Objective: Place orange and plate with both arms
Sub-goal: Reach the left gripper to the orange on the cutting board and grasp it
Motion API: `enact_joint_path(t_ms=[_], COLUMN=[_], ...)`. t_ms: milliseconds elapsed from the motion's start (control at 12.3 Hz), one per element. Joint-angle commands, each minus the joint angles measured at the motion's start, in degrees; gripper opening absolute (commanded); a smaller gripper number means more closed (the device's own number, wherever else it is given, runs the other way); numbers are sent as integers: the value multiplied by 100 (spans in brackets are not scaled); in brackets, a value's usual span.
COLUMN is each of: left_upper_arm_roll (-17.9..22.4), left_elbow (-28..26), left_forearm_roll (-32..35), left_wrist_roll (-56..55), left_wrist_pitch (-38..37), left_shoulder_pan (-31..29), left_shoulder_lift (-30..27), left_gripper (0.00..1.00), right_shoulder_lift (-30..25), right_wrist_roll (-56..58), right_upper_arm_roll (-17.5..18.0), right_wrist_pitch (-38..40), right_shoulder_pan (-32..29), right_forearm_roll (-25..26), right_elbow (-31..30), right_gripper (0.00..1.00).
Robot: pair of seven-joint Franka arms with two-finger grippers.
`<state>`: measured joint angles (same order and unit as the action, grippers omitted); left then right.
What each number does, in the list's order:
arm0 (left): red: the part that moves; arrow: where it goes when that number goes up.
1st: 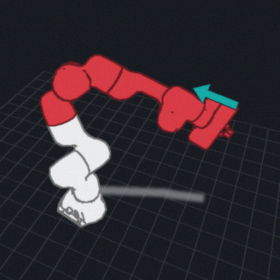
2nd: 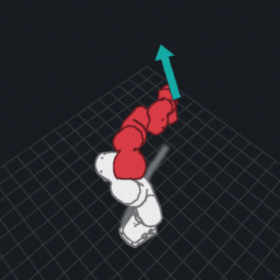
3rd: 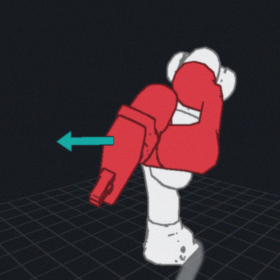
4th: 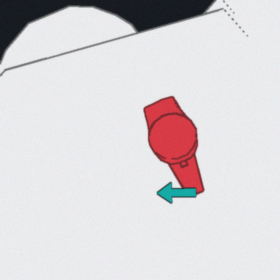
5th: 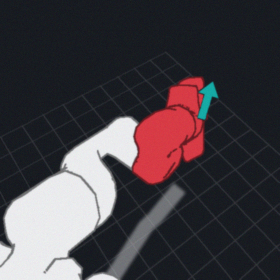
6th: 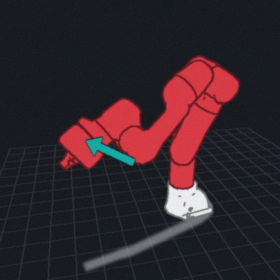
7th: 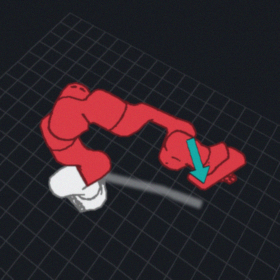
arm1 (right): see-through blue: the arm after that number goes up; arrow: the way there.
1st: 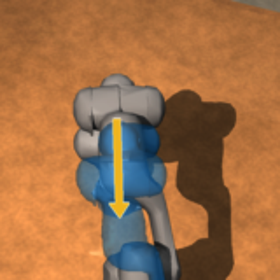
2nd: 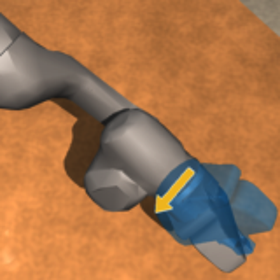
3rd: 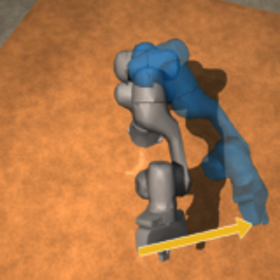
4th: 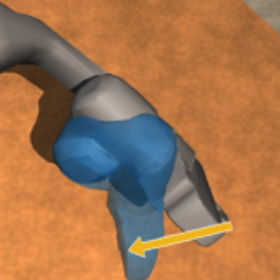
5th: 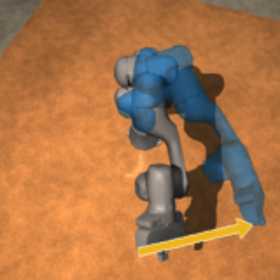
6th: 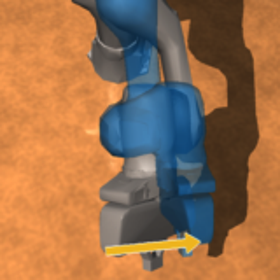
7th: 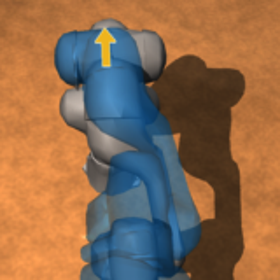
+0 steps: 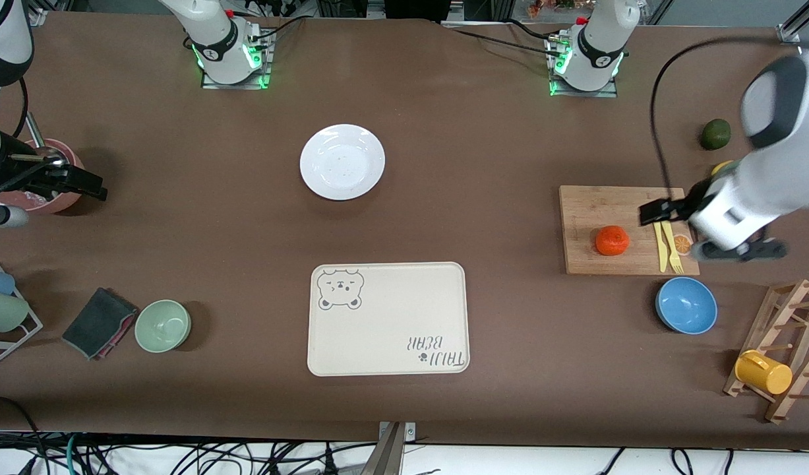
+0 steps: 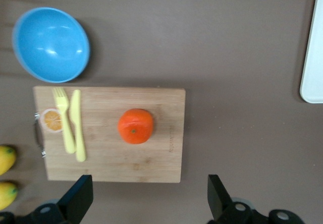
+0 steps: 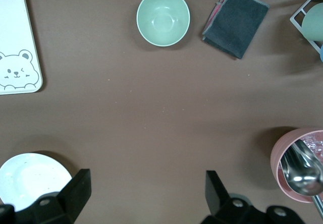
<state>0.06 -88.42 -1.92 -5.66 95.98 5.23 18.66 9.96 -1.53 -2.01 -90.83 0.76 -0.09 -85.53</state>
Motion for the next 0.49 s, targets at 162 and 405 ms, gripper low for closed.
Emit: enact_joint_path(t_ms=[162, 405], left_upper_arm_roll=[-24, -24], left_elbow=[-374, -1456], left_forearm_roll=[60, 576], left_wrist_roll=[47, 231], left_wrist_pitch=[734, 1667], left_shoulder_pan=[119, 23], left_shoulder_lift=[508, 148], left_gripper=[100, 100], right_shoulder_lift=[-47, -47], right_wrist_roll=[-5, -5], right_upper_arm_roll=[34, 34], right_wrist_pitch=[21, 21], right_shoulder_pan=[-23, -23], right_forearm_roll=[18, 18], right_elbow=[-17, -17], right_gripper=[100, 100])
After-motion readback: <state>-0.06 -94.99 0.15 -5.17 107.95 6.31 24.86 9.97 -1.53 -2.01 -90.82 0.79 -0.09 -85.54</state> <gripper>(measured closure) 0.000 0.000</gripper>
